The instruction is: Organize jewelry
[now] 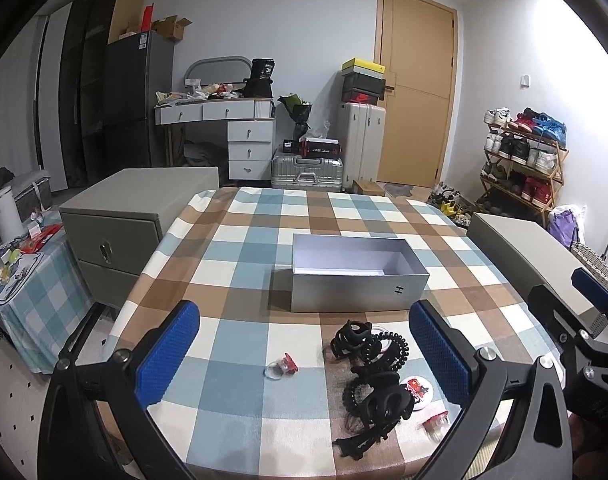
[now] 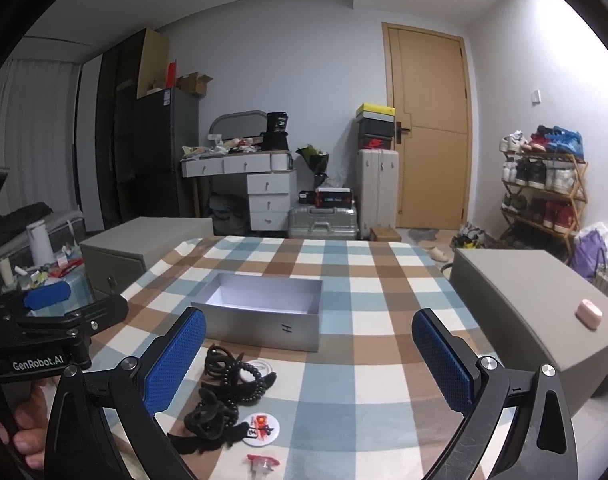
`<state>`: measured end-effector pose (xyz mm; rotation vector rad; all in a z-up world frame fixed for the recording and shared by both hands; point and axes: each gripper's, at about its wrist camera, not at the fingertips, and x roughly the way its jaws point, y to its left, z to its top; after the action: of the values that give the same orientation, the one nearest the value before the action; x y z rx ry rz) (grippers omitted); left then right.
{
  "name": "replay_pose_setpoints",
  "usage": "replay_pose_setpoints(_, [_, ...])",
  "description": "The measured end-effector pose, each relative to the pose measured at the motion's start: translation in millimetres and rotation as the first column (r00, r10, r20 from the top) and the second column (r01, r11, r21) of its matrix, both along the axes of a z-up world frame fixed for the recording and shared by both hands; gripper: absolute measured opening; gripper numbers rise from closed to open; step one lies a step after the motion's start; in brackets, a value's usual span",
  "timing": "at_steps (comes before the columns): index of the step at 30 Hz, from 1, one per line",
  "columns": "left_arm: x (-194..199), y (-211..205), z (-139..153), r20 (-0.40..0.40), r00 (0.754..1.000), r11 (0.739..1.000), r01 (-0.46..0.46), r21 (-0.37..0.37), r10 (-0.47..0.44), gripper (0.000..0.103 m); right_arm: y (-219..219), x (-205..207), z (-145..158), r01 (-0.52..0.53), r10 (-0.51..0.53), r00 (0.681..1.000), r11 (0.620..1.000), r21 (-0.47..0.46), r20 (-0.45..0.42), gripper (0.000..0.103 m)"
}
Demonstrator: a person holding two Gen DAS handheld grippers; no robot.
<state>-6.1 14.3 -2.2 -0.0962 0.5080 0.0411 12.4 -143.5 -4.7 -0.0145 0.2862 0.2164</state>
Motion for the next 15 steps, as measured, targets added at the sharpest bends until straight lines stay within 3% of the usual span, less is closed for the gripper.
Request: replay_pose_setpoints(15, [-2.7,0.3,1.2,0.021,1.0,1.0,0.01,0.016,-0.01,0.102,5.1,-3.5,-0.3,0.007,-0.007,1.0,1.0,-0.018,0.019,0.103])
